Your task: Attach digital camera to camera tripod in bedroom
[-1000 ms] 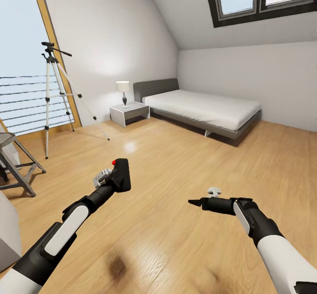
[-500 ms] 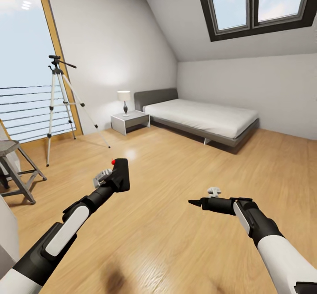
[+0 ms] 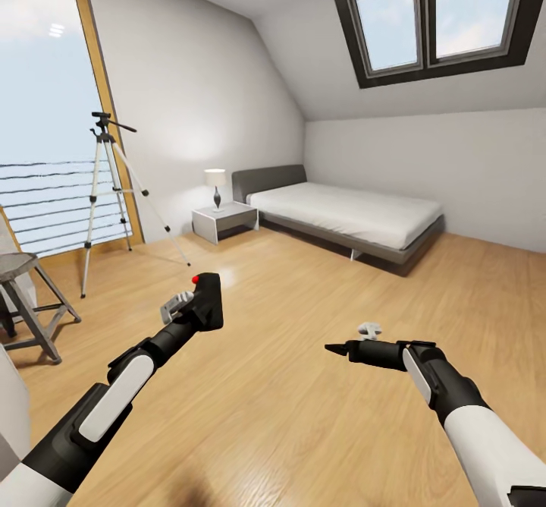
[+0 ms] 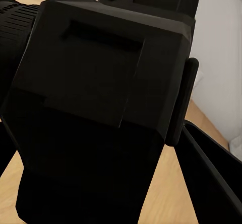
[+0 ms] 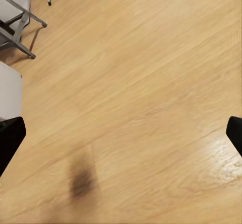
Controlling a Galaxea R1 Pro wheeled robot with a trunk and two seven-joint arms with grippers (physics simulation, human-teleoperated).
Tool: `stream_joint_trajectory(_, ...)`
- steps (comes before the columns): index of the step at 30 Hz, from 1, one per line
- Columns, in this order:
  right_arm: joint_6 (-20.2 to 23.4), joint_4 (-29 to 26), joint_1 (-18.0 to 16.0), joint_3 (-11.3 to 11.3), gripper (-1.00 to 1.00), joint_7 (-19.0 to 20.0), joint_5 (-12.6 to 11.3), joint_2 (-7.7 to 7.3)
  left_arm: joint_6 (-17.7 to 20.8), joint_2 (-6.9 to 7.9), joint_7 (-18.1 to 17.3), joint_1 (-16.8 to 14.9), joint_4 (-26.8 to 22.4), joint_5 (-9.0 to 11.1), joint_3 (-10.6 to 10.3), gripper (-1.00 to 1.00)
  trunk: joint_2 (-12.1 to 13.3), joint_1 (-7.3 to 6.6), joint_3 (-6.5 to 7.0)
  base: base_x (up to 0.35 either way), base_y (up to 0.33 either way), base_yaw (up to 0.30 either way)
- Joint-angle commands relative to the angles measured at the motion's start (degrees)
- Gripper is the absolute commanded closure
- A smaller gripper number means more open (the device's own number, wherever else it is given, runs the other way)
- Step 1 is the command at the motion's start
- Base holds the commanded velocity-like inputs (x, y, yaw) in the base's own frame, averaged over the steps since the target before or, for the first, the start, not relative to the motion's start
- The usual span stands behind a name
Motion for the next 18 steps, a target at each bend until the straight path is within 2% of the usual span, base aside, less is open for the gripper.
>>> stream_joint_trajectory(1, 0.5, 0.0, 0.0, -0.1, -1.0, 0.0, -0.4, -0.03, 0.0, 0.06, 0.4, 0.0, -0.1, 0.5, -0.1, 1.0, 0.4, -0.24, 0.12, 0.0, 0.0, 0.0)
stream_joint_trajectory(18, 0.6, 0.0, 0.0, 0.0, -1.0, 0.1, -0.5, -0.11, 0.0, 0.0, 0.5, 0.0, -0.2, 0.5, -0.2, 1.0, 7.2, -3.97, 3.17, 0.0, 0.0, 0.0)
